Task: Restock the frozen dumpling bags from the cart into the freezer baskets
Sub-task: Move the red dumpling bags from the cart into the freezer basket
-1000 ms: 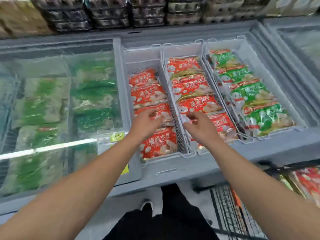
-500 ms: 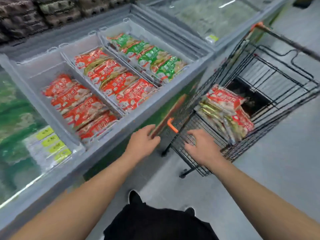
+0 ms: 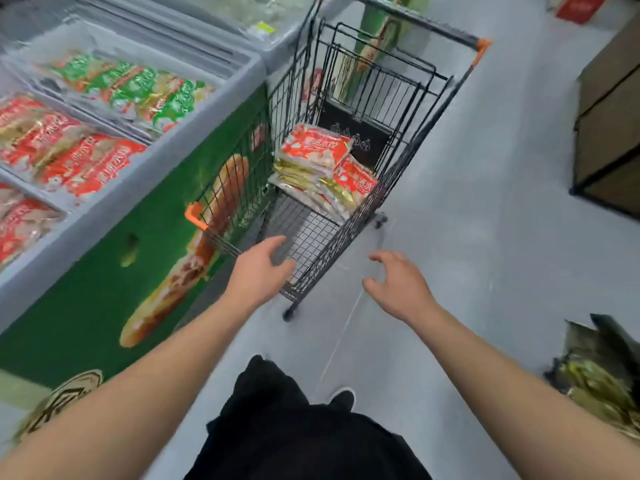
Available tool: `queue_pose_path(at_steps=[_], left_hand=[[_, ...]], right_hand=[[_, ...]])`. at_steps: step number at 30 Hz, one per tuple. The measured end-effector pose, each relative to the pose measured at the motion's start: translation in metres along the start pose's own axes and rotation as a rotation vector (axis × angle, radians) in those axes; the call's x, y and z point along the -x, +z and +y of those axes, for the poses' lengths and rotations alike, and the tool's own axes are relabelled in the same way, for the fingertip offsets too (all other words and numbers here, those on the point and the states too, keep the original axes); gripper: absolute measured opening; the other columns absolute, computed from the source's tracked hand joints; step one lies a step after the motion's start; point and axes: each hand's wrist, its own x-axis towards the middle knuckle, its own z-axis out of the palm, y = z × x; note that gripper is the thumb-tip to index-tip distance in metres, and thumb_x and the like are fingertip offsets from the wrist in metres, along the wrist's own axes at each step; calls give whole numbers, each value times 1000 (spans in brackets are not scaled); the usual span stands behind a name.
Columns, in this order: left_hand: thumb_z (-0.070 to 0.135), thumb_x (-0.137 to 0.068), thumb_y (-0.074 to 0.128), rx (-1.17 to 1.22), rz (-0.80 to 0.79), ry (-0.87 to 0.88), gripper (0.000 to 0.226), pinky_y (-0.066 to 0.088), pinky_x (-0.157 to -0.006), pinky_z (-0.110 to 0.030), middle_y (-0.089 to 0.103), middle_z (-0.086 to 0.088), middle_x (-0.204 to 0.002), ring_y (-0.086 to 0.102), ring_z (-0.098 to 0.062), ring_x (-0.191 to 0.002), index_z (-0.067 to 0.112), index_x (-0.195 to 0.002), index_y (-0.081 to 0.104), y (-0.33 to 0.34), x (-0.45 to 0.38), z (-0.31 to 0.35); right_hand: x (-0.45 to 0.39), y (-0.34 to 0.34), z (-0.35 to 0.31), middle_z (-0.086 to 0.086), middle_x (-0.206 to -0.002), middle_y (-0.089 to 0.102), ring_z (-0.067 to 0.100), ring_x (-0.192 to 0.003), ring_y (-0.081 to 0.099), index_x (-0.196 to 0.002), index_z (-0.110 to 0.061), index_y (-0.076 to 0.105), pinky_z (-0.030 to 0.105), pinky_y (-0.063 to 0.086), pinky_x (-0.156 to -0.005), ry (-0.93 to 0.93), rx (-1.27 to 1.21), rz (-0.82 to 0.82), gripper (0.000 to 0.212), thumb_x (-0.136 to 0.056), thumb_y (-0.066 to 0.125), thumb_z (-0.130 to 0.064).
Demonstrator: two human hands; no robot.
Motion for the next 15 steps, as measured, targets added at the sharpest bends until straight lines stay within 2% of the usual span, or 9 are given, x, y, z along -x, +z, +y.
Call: queue_pose_path(at_steps=[9, 15], left_hand=[[31, -91, 63, 40, -15, -48, 58, 41, -111, -35, 55, 0, -145, 55, -20, -129, 18, -146, 49, 46, -50, 63], [33, -92, 62, 92, -15, -152, 56, 41, -108, -32, 57, 3, -143, 55, -17, -128, 21, -145, 50, 60, -124, 70]], right_hand=[[-62, -42, 47, 9, -140, 53, 24, -130, 49, -137, -12, 53, 28, 36, -104, -14, -53, -49, 49, -90, 62, -23], [-154, -65, 46, 9, -138, 55, 24, -126, 52, -135, -15, 56, 31, 39, -103, -66, -14, -108, 48, -88, 62, -25]])
